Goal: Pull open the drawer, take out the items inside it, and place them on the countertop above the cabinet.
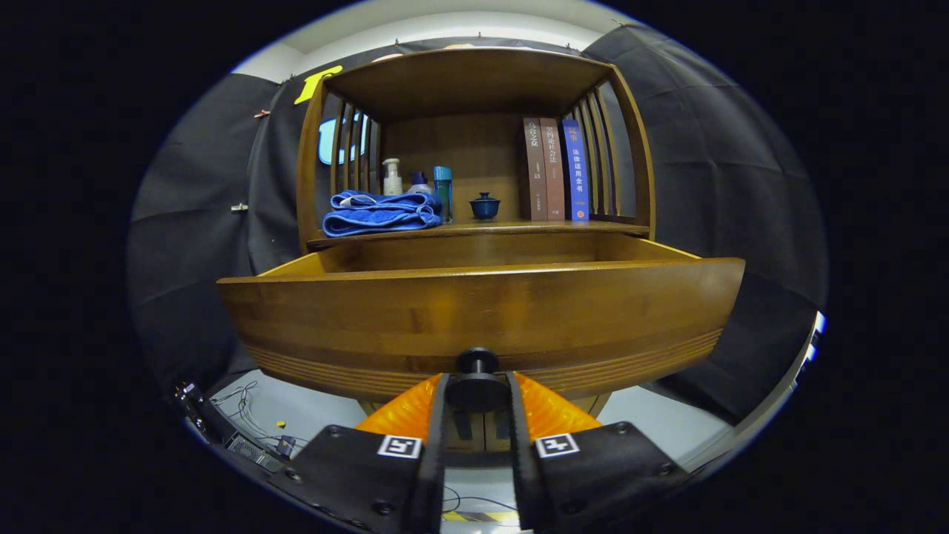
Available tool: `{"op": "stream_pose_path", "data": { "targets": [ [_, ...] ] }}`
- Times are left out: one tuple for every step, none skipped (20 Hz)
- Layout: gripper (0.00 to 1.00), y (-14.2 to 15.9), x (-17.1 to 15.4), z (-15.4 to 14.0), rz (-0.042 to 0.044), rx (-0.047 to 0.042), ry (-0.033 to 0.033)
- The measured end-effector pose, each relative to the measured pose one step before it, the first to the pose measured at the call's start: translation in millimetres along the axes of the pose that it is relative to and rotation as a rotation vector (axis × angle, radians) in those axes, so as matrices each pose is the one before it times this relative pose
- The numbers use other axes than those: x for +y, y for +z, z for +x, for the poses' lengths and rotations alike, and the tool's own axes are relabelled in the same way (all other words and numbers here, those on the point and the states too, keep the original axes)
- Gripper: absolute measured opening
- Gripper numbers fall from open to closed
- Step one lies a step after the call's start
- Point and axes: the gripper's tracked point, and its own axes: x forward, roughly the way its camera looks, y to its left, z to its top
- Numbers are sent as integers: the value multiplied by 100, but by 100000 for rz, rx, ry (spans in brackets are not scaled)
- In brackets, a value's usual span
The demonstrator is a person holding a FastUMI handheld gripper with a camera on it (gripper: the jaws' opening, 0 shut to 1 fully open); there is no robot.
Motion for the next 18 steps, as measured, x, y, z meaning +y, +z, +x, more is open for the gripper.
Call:
{"op": "stream_pose_path", "data": {
  "targets": [
    [46, -36, -419, -88, -47, 509, -528],
    [63, -252, -553, -280, 103, 1652, -1754],
    [80, 244, -268, -310, 1177, 744, -42],
    [97, 263, 11, -589, 2609, -89, 579],
    [98, 789, -324, -869, 1643, -696, -441],
    [99, 598, -60, -647, -508, 113, 745],
    [99, 1131, -254, -700, -867, -49, -320],
    [99, 1612, 69, -897, 143, -1405, 1665],
    [99, 2134, 479, -633, 1313, -2090, 2450],
    [99, 2321, 376, -608, 1380, -1287, 1976],
    [99, 1970, 95, -190, 1248, 344, 421],
    [99, 1199, -453, 0, 1015, 2206, -614],
    [99, 996, -44, 311, 392, 4260, 561],
    [98, 1204, 191, 721, 383, 4234, 497],
    [98, 938, 177, 678, 438, 3700, 1489],
    [99, 745, 283, 752, -108, 4842, 1289],
    [98, 527, 226, 1046, 390, 5179, 1329],
    [98, 91, -143, 1204, 176, 6849, 481]
  ]
}}
